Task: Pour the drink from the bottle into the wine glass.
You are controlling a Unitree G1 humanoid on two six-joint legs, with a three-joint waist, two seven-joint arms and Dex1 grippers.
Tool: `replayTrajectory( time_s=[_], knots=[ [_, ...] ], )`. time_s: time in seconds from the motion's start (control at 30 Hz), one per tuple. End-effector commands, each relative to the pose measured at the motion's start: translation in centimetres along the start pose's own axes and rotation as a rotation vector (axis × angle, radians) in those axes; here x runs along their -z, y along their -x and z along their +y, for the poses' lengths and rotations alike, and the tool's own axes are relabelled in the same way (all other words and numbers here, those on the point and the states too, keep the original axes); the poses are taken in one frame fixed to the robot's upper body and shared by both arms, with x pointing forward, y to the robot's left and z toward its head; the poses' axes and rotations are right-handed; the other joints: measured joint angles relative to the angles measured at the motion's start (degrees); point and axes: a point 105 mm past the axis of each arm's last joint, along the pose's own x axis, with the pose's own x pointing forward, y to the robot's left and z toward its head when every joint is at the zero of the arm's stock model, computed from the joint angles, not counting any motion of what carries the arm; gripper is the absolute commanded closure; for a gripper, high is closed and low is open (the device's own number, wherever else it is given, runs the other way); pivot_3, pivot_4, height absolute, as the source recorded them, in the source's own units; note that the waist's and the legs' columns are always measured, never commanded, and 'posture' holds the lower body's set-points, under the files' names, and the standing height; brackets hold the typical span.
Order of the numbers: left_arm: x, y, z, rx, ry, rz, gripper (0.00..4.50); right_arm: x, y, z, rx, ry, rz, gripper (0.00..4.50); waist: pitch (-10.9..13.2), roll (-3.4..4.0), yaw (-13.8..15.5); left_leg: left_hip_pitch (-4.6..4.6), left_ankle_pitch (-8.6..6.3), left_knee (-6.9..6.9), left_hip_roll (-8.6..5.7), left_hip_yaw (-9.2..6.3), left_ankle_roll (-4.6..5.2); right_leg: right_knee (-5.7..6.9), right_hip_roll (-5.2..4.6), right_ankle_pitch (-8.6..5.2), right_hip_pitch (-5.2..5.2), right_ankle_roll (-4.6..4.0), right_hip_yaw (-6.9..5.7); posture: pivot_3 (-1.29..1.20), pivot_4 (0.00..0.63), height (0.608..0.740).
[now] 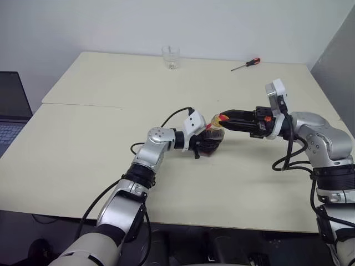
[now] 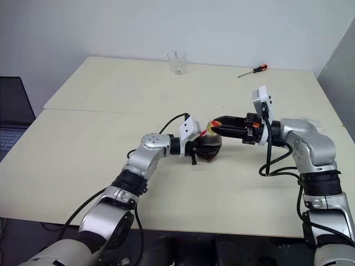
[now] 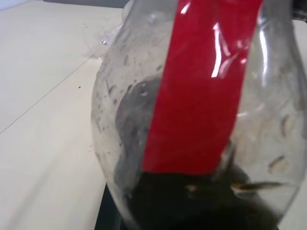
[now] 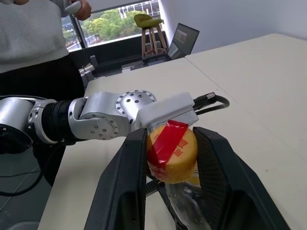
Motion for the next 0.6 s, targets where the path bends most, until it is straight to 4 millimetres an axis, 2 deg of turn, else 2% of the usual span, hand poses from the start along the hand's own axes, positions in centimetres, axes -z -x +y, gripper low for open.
replayTrajectory(
  time_s=[0.03,0.1,0.2,0.27,0.4,0.47,0.6],
  knots=[
    [-1.9,0.0,0.0,0.001,-0.044,-0.064,3.73,-2.2,0.3,0.0,0.004,0.066,-0.031,3.33,0.0,0.0,0.0,0.0,0.0,0.0,0.0,-0.01,0.0,0.0,0.0,0.0,0.0,0.0,-0.01,0.0,0.15,0.74],
    [-2.0,0.0,0.1,0.0,-0.045,-0.065,3.73,-2.5,0.6,-0.4,0.045,0.076,-0.04,3.33,0.0,0.0,0.03,0.0,0.0,-0.01,0.0,-0.03,0.0,0.0,0.0,0.0,0.0,0.0,-0.03,0.0,0.15,0.74],
    [-2.0,0.0,0.2,-0.009,-0.046,-0.066,3.73,-3.0,2.5,-2.4,0.241,0.097,-0.072,3.33,0.0,0.0,0.05,-0.01,0.0,-0.01,0.0,0.0,0.0,0.0,-0.01,0.0,0.0,0.0,-0.01,0.0,0.15,0.74],
    [-2.0,0.0,0.2,-0.012,-0.046,-0.068,3.73,-2.7,4.9,-3.7,0.425,0.098,-0.086,3.33,0.0,0.0,0.14,-0.01,0.0,0.0,0.0,0.02,-0.01,-0.01,-0.04,0.0,0.0,0.0,-0.01,0.0,0.15,0.74],
    [-1.9,0.1,0.0,-0.01,-0.043,-0.07,3.73,-1.2,9.1,-4.2,0.696,0.069,-0.094,3.33,0.0,0.01,0.74,-0.01,0.01,-0.03,0.0,0.05,-0.02,-0.06,-0.07,0.0,0.03,0.0,-0.03,0.0,0.15,0.74],
    [-1.8,0.1,-0.1,-0.007,-0.04,-0.071,3.73,0.3,11.2,-4.0,0.838,0.051,-0.064,3.33,-0.01,0.02,0.74,-0.02,0.01,-0.04,0.0,0.07,-0.02,-0.05,-0.07,0.0,0.01,0.0,0.02,0.0,0.15,0.74],
    [-1.7,-0.4,-0.5,0.009,-0.027,-0.078,3.73,5.4,17.2,-2.9,1.235,-0.049,0.008,3.33,-0.02,0.02,1.26,-0.01,0.01,-0.04,0.02,0.02,-0.03,-0.06,-0.05,-0.01,0.05,0.01,-0.05,0.0,0.15,0.74]
  ],
)
